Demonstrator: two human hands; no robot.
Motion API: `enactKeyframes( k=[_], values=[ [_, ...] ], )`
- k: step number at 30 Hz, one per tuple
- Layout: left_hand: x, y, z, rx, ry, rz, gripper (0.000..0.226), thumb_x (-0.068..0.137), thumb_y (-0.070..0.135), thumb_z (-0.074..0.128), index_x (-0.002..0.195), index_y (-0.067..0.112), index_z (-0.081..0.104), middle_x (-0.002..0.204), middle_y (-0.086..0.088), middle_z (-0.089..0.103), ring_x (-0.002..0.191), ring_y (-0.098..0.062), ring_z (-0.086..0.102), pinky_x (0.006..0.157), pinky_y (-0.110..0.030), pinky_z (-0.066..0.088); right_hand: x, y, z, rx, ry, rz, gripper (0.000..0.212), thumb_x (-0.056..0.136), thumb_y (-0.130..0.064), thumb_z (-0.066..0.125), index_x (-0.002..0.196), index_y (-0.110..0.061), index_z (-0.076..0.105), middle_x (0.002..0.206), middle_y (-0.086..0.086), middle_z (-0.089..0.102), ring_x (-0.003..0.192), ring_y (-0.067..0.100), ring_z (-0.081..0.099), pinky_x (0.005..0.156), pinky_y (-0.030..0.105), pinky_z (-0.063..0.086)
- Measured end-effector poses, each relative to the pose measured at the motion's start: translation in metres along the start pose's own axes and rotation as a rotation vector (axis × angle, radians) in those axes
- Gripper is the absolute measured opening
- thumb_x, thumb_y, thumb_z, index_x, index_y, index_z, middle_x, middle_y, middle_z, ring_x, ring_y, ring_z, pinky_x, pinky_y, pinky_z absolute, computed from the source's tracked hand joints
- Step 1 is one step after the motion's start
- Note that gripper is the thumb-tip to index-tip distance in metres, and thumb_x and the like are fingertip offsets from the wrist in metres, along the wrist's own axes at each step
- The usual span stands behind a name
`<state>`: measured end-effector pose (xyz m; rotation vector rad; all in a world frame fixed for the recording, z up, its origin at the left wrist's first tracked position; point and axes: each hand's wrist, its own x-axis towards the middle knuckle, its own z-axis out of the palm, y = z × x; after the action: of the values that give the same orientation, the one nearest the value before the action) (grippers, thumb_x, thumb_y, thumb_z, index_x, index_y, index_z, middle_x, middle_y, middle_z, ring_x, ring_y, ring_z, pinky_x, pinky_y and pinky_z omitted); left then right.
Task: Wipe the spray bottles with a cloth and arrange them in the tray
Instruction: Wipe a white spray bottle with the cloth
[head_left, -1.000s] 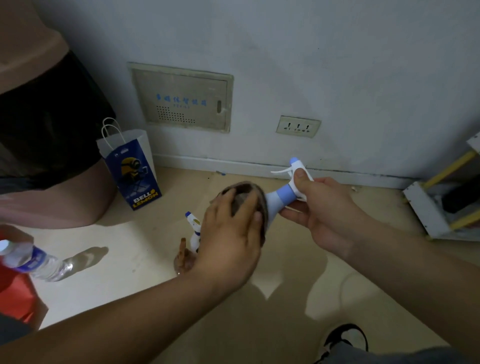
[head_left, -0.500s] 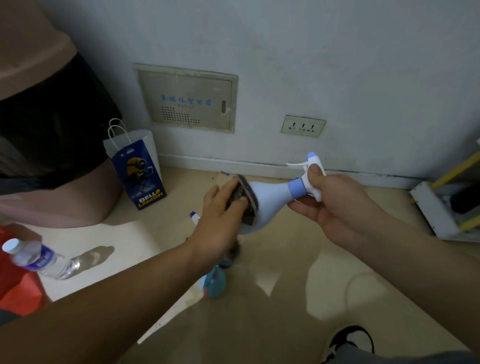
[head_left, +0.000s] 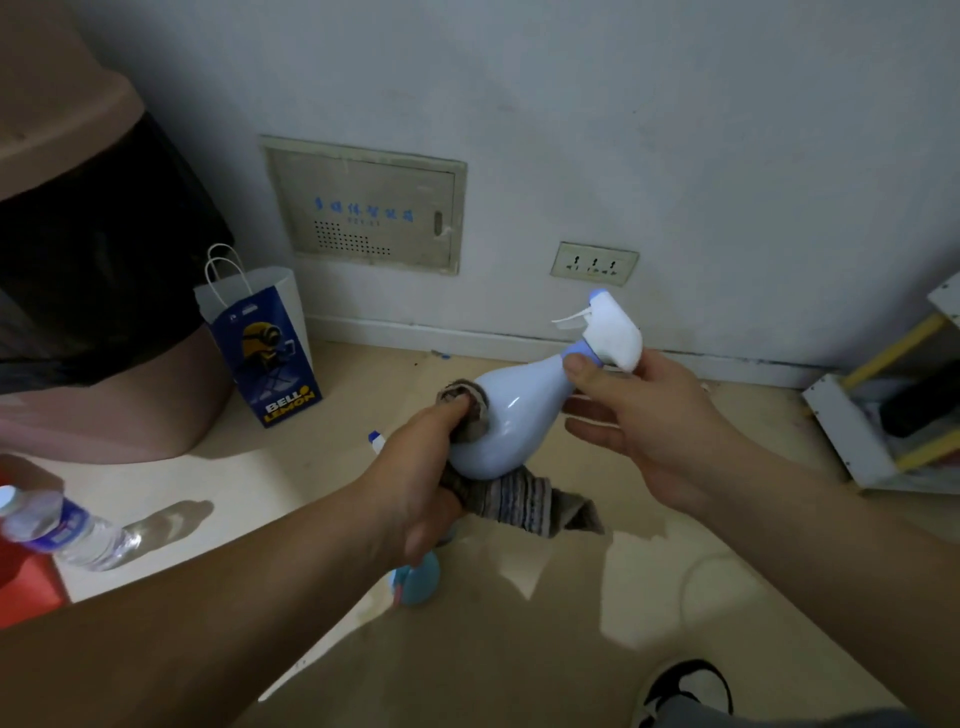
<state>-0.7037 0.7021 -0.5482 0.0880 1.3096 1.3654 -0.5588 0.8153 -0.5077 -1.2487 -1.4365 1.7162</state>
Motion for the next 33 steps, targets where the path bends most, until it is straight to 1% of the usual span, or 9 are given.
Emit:
enactKeyframes(
  k=[3, 5, 7, 10, 14, 20, 25, 30, 33],
  values=[
    [0.000, -0.007, -0.003, 0.070, 0.096, 0.078, 0.035, 0.102, 0.044, 0.050, 0.125, 0.020, 0.062, 0.123, -0.012, 0.071, 0.115, -0.033, 0.067, 0.110, -0.054, 0.048, -0.005, 0.005, 0.006, 0.056, -0.031, -0.006, 0.029, 0.093, -0.018, 0.073, 0.121, -0.012, 0.066, 0.113, 0.013, 0.075, 0.095, 0.030, 0.076, 0.080, 0.039, 0.064],
    [0.003, -0.016, -0.004, 0.369, 0.246, 0.211, 0.037, 0.090, 0.063, 0.038, 0.115, 0.041, 0.054, 0.123, -0.003, 0.068, 0.119, -0.033, 0.062, 0.112, -0.060, 0.042, -0.006, 0.008, 0.010, 0.085, -0.026, -0.019, 0.023, 0.095, -0.014, 0.070, 0.117, -0.022, 0.065, 0.111, 0.013, 0.075, 0.093, 0.031, 0.076, 0.075, 0.038, 0.064],
    [0.000, -0.026, -0.004, 0.645, 0.286, 0.409, 0.049, 0.089, 0.068, 0.030, 0.133, 0.052, 0.044, 0.134, 0.003, 0.061, 0.126, -0.030, 0.057, 0.117, -0.055, 0.037, -0.005, 0.007, 0.012, 0.118, -0.008, -0.017, 0.028, 0.096, -0.011, 0.064, 0.114, -0.032, 0.064, 0.106, 0.010, 0.076, 0.087, 0.028, 0.077, 0.072, 0.039, 0.063],
    [-0.007, -0.037, -0.005, 0.962, 0.211, 0.669, 0.063, 0.105, 0.048, 0.028, 0.163, 0.027, 0.015, 0.161, -0.007, 0.030, 0.147, -0.027, 0.033, 0.122, -0.042, 0.029, -0.004, 0.000, 0.012, 0.150, 0.021, -0.020, 0.024, 0.094, -0.007, 0.061, 0.116, -0.017, 0.064, 0.105, 0.014, 0.077, 0.085, 0.027, 0.077, 0.076, 0.045, 0.064],
    [-0.012, -0.041, -0.005, 1.450, 0.176, 1.034, 0.063, 0.103, 0.040, 0.032, 0.160, 0.015, 0.027, 0.160, -0.012, 0.034, 0.150, -0.033, 0.030, 0.121, -0.059, 0.024, -0.015, 0.014, 0.024, 0.102, -0.035, 0.028, 0.014, 0.091, -0.008, 0.067, 0.106, -0.008, 0.066, 0.088, 0.014, 0.070, 0.071, 0.025, 0.069, 0.068, 0.042, 0.062],
    [0.018, 0.000, -0.030, 1.417, -0.114, 1.125, 0.048, 0.105, 0.041, 0.042, 0.149, 0.023, 0.047, 0.139, 0.004, 0.055, 0.126, -0.017, 0.051, 0.108, -0.036, 0.041, -0.015, 0.019, 0.028, 0.070, -0.027, -0.008, 0.020, 0.092, -0.013, 0.070, 0.110, -0.004, 0.066, 0.098, 0.017, 0.073, 0.086, 0.028, 0.074, 0.067, 0.038, 0.062],
    [0.025, 0.005, -0.030, 0.804, -0.092, 0.483, 0.033, 0.112, 0.031, 0.034, 0.123, 0.021, 0.064, 0.114, 0.005, 0.067, 0.111, -0.013, 0.061, 0.093, -0.028, 0.048, -0.014, 0.023, 0.025, -0.031, -0.050, -0.034, 0.016, 0.090, -0.012, 0.074, 0.105, -0.011, 0.068, 0.102, 0.012, 0.072, 0.091, 0.024, 0.073, 0.071, 0.036, 0.062],
    [0.010, -0.019, -0.017, 1.315, -0.042, 1.041, 0.024, 0.105, 0.035, 0.038, 0.108, 0.022, 0.058, 0.101, 0.005, 0.062, 0.095, -0.020, 0.057, 0.087, -0.041, 0.046, -0.018, 0.028, 0.022, 0.049, -0.220, 0.047, 0.022, 0.094, -0.015, 0.070, 0.116, -0.013, 0.069, 0.098, 0.011, 0.075, 0.081, 0.018, 0.072, 0.072, 0.042, 0.062],
    [0.018, -0.012, -0.032, 1.299, -0.202, 1.019, 0.030, 0.108, 0.038, 0.036, 0.118, 0.022, 0.059, 0.106, 0.004, 0.064, 0.098, -0.019, 0.058, 0.089, -0.036, 0.046, -0.018, 0.029, 0.024, 0.057, -0.218, 0.057, 0.026, 0.096, -0.016, 0.068, 0.122, -0.012, 0.067, 0.108, 0.015, 0.075, 0.087, 0.023, 0.074, 0.073, 0.044, 0.062]
  ],
)
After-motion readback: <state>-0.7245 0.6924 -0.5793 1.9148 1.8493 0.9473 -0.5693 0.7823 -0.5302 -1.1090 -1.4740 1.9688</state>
